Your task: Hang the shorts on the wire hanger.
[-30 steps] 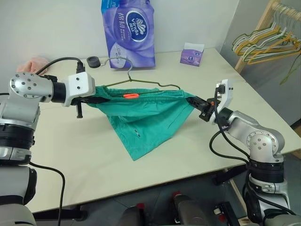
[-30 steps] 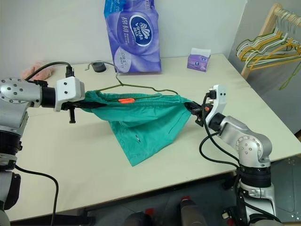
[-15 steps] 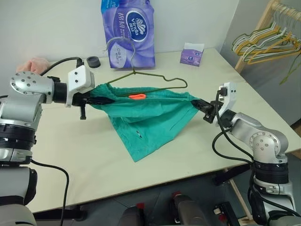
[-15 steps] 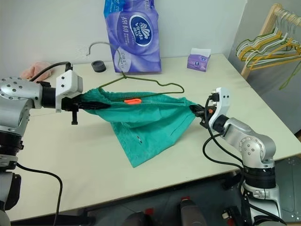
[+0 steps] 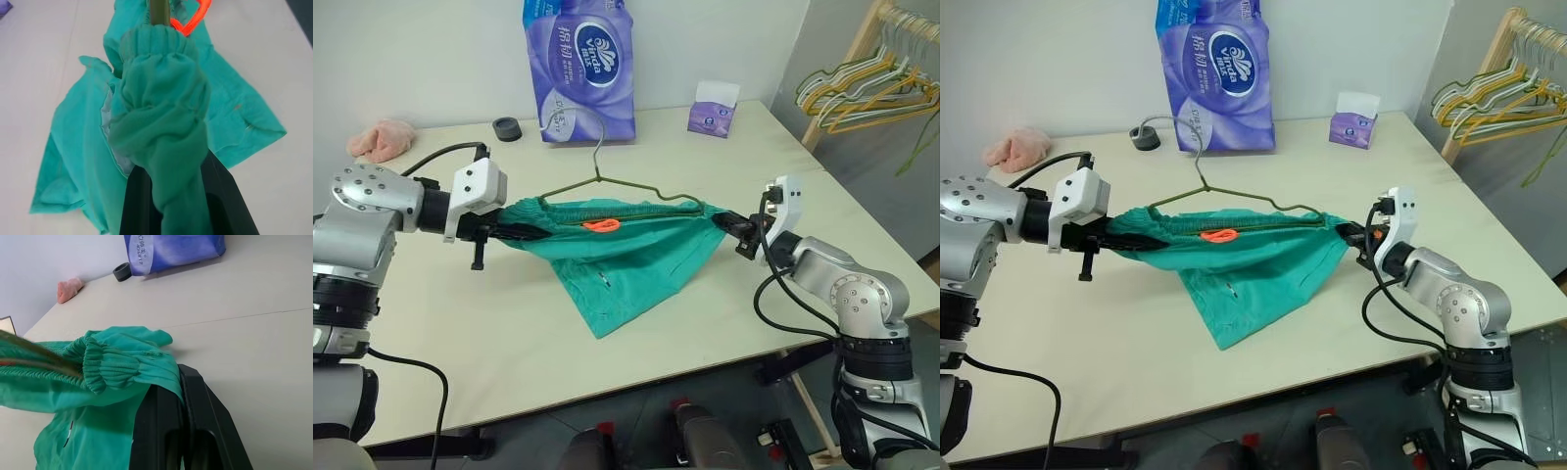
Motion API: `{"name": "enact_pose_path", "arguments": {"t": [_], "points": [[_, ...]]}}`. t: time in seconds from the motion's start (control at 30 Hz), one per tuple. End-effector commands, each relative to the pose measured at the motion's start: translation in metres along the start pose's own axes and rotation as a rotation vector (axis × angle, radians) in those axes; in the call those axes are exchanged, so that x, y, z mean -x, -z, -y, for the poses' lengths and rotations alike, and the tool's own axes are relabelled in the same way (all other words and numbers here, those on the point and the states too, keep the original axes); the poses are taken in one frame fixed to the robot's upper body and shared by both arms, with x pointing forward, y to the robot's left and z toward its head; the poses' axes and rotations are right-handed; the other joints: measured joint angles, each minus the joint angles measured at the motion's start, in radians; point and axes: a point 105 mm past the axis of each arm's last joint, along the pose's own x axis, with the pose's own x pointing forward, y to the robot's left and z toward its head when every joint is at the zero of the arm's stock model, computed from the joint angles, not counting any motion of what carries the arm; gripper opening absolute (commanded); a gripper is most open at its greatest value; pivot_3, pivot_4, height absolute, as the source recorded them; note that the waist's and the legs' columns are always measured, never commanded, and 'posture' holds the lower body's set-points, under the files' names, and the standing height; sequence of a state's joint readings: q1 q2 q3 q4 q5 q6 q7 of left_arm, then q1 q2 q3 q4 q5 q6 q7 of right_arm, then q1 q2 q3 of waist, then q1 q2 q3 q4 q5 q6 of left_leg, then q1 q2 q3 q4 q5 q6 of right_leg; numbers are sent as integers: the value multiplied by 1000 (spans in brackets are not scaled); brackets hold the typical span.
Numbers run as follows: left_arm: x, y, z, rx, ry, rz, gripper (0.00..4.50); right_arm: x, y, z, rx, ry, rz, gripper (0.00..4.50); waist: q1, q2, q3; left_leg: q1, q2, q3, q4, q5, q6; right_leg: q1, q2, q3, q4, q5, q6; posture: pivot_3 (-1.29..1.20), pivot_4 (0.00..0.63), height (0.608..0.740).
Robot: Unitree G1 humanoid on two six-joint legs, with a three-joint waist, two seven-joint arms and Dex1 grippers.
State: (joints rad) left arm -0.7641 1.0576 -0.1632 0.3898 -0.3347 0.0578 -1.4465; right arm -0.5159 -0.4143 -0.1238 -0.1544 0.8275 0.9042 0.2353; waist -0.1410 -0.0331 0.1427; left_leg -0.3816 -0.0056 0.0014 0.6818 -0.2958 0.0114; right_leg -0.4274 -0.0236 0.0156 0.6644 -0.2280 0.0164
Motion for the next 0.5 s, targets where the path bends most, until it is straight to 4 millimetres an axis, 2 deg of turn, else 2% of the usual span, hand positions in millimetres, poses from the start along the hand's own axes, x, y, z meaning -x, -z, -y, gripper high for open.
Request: {"name": "enact_pose_path", "arguments": {"t": [0.03, 0.3, 0.5], "points": [[52, 34, -19, 80, -191, -173, 0, 45, -33, 72, 39, 343, 123, 13, 0, 0, 0, 0, 0, 0, 0, 0, 0, 0, 0, 0, 0, 0, 0, -185, 99, 740], [51, 38, -12, 79, -146, -195, 0, 46, -36, 71, 40, 341, 129, 13, -1, 0, 0, 0, 0, 0, 0, 0, 0, 0, 0, 0, 0, 0, 0, -186, 98, 740], [57, 50, -9, 69, -143, -287, 0, 48, -46, 65, 82, 320, 145, 13, -1, 0, 0, 0, 0, 0, 0, 0, 0, 0, 0, 0, 0, 0, 0, -185, 99, 740]]}}
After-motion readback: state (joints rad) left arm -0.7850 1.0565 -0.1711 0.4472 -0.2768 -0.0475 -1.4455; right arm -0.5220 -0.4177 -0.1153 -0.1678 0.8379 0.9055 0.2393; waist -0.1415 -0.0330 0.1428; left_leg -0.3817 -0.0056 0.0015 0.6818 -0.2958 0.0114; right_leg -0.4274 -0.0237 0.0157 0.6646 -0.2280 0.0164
